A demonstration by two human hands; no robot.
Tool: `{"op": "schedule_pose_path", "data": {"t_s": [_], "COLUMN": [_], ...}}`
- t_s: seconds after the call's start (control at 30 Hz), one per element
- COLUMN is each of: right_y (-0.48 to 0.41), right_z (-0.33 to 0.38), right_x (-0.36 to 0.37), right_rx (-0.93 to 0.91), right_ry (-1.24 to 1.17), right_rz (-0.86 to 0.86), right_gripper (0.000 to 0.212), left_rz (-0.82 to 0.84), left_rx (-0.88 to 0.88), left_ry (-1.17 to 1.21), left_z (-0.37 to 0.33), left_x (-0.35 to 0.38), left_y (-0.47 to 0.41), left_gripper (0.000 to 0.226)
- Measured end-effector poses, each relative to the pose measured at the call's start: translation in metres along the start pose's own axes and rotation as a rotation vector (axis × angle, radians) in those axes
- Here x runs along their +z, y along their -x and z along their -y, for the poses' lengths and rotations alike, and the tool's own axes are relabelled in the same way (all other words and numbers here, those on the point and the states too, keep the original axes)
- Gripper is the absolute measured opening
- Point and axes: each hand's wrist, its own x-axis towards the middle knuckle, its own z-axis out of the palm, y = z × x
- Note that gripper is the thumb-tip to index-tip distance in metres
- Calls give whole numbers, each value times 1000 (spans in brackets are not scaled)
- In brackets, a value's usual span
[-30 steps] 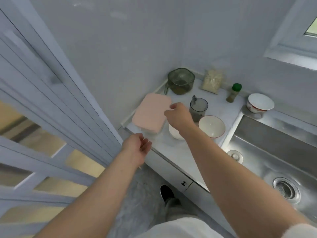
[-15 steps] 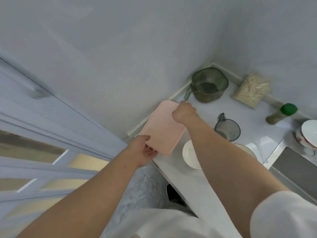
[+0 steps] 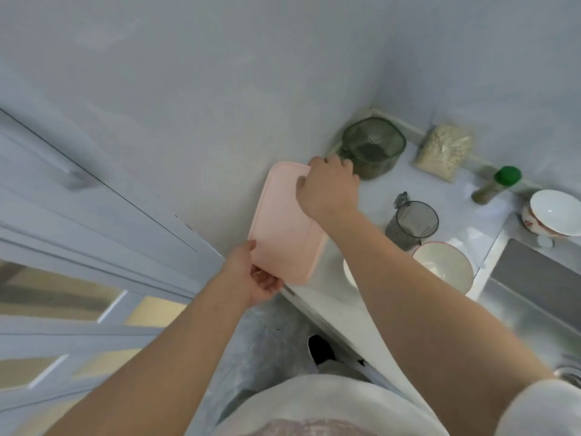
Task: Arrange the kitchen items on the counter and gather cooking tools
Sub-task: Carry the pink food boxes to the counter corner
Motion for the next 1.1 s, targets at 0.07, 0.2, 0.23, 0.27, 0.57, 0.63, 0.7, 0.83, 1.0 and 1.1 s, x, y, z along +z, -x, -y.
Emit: {"op": "schedule_pose_path", "data": {"t_s": [0.07,0.2,0.23,0.27,0.57,0.63,0.7,0.83,1.0,1.1], "right_y": [21,71,85,94,239,283,325,424,559,641], "right_z": [13,35,38,41,15,-3,-19,-40,-44,-35], "right_x": [-12,-34,-41,-48,-99,-111,-121,-131,-136,-133], "right_rx": [-6,-9,1,5,305,390,449,634,869,996], "right_ry": [-21,-75,-81,-78,77,69,63,40,46,62], "right_rz": [-91,-300,-355,-404,-747,-795,-844,-957,-1083,-1141], "right_gripper": [39,35,34,32,27,29,31,31,30,30], "left_rz": [0,122,156,193,488,552,596,640,739,802], "left_rx": [-3,-3,-11,-28,-172,-217,-265,-347,-373,-391], "left_ry": [-33,-166,-203,-213,-584,-690,-777,-953,-1223,-1371], "left_z": [-3,1,5,8,92,125,157,228,323,377], "left_x": [-7,-19,-22,-24,-27,-23,-22,-32,-71,-107], "left_y": [6,29,38,47,123,139,150,174,219,244], "left_gripper": [54,50,47,45,41,41,42,41,43,43]}}
